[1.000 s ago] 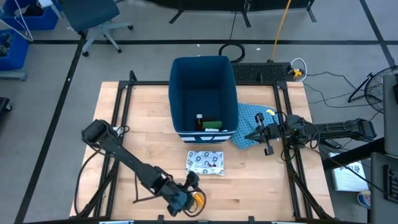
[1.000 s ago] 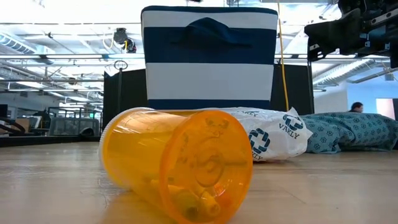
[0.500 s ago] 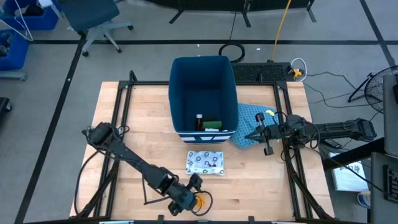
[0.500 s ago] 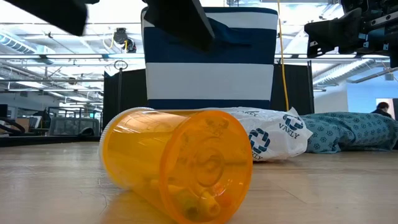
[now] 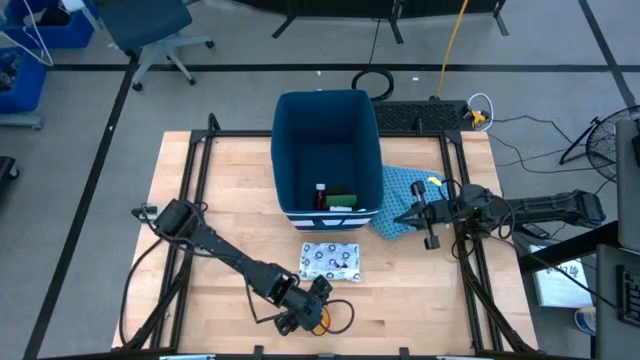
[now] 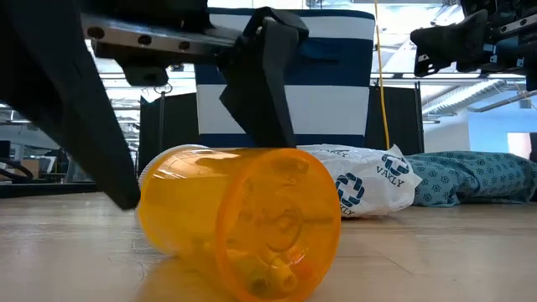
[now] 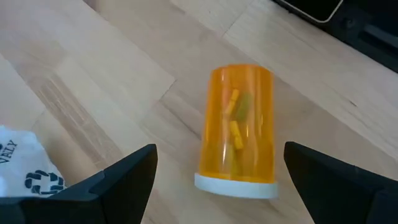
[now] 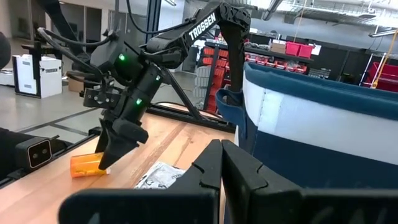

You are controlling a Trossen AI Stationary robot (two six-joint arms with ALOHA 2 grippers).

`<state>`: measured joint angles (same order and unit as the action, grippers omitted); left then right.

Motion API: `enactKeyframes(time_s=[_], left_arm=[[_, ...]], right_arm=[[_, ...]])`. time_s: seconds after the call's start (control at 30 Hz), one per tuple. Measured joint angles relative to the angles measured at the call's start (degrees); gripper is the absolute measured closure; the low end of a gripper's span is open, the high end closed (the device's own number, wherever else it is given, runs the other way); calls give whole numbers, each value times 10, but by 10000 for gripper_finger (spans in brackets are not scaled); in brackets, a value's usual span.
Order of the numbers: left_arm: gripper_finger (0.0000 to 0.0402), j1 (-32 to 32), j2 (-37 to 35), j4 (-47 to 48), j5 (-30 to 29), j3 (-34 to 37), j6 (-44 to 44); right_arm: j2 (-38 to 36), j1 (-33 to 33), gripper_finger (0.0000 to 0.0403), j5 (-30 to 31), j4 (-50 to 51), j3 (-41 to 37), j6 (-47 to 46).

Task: Pick & place medical supplies in basket/bin
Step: Put the orange medicine bottle into the blue bin

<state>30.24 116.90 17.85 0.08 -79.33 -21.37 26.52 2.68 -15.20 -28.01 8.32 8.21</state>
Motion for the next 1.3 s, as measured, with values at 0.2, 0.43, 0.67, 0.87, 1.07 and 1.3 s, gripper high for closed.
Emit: enactKeyframes(time_s=[0.2, 0.43, 0.67, 0.87, 1.07, 1.3], left_arm=[[46, -8, 6, 0, 20, 0, -2], [46, -15, 14, 4, 46, 0, -4], [46, -15, 20, -2, 80, 0, -10], [46, -16, 35, 4, 84, 0, -8], [46, -17, 35, 4, 84, 0, -7], [107, -17, 36, 5, 96, 0, -9]], right_arm=[[8, 0, 403, 0, -1, 0, 0], [9, 0, 403, 1, 0, 0, 5], [10, 0, 403, 1, 0, 0, 6], [10, 0, 403, 1, 0, 0, 10], [10, 0, 403, 1, 0, 0, 11], [10, 0, 403, 1, 0, 0, 15]])
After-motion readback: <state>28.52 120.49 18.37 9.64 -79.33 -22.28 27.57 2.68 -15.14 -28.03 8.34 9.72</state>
